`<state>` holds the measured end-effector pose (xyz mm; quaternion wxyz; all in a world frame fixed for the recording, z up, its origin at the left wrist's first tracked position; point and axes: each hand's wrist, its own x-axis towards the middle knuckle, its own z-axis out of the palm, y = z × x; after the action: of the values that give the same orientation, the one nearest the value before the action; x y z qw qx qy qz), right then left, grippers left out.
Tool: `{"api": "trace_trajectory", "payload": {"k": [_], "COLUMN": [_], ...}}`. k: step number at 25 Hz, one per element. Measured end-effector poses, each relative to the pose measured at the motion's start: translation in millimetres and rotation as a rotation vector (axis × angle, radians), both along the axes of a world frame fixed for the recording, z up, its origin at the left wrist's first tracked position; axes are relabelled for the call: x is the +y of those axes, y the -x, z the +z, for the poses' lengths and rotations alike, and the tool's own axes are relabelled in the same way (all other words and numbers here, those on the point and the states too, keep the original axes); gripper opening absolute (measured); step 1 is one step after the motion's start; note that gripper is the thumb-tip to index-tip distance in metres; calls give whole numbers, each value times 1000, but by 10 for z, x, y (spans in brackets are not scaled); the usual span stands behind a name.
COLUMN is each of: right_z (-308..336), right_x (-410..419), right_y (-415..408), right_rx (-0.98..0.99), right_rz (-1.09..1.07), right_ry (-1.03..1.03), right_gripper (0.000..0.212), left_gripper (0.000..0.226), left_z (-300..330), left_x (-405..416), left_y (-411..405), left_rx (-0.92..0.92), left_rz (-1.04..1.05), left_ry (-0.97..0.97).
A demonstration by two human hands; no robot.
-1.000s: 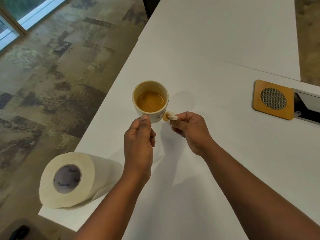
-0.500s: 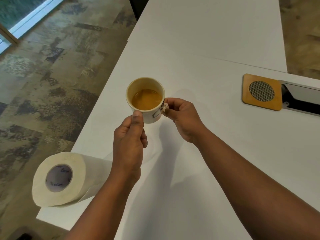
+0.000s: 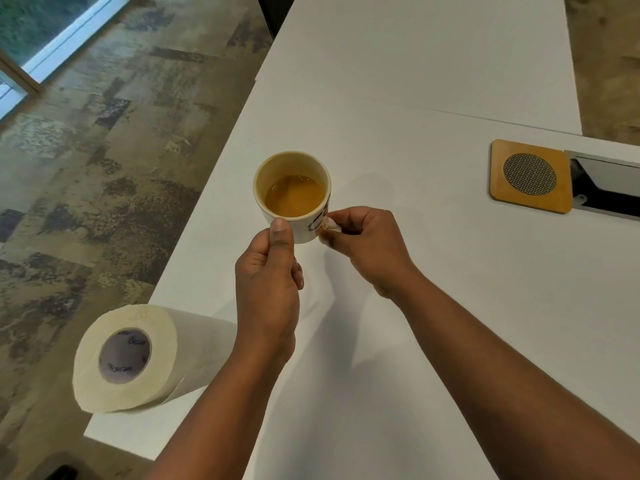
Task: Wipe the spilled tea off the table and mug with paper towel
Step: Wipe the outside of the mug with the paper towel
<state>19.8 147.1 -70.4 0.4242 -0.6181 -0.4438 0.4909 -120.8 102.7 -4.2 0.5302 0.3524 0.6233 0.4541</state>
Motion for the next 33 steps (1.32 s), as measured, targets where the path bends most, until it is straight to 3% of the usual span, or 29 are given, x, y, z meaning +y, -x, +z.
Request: {"api": "trace_trajectory", "payload": {"k": [5,12,18,28,33], "right_z": [-44,-127,-104,0,-37], "right_x": [-227,-309,-157,187,108], "right_y": [253,459,348,20,-116], "right_rx": [15,443,774,714,754], "right_rz": [-54,-67,1,19,-10], "right_ry": [23,129,124,48,13], "right_gripper": [23,14,32,36,23], "left_gripper": [40,47,49,49,47], "left_z": [-11,32,118,194,179], "left_x": [32,13,-56,-180,-141], "left_y": [-35,-68,-48,40,47], "left_rx": [-12,-48,-81,-64,-37], "left_rz": [3,-19,-54,-95,-72], "left_ry": [14,17,28,43,38]}}
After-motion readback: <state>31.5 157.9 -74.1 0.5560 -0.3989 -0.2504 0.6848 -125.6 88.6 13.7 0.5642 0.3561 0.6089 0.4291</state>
